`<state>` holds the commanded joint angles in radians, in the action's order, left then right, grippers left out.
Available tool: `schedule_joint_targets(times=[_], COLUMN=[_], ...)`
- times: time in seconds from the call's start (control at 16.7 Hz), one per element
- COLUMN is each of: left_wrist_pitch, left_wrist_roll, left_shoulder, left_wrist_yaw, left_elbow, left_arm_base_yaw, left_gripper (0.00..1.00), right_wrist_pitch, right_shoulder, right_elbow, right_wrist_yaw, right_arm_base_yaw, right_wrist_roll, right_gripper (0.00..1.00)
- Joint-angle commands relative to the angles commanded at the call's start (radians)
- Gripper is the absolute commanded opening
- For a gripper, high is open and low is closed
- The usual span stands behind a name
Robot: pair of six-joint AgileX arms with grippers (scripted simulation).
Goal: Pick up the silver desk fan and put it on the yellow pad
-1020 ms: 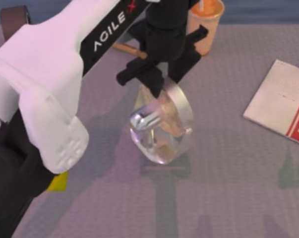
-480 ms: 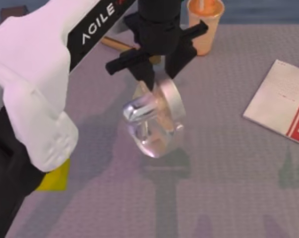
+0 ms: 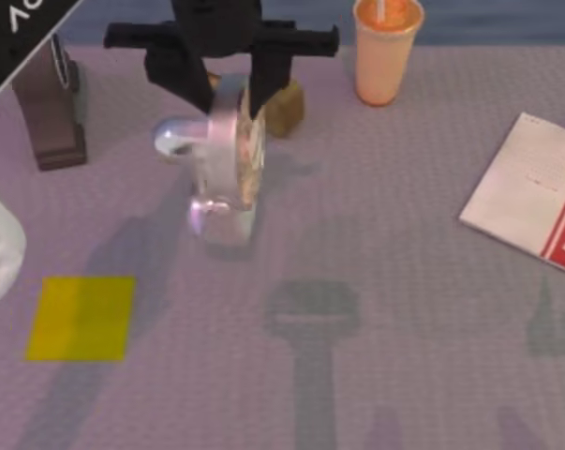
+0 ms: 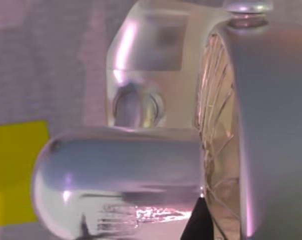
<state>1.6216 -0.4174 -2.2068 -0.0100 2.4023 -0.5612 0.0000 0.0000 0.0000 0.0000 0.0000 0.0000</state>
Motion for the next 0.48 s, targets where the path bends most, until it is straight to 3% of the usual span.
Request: schedule_joint_targets(times=[0.48], left_wrist_pitch=[-0.171], left_wrist_roll=[0.969], left_shoulder=[0.341], left_wrist_yaw=[0.003], left_elbow=[-0.47], left_arm_base_yaw=[0.158], left_gripper=[0.0], right_wrist_pitch=[0.0], right_shoulder=[0.0], right_elbow=[0.0], right_wrist_yaw=[0.0], right_arm_base_yaw=[0.0], right_wrist_roll=[0.0], right_gripper=[1.0])
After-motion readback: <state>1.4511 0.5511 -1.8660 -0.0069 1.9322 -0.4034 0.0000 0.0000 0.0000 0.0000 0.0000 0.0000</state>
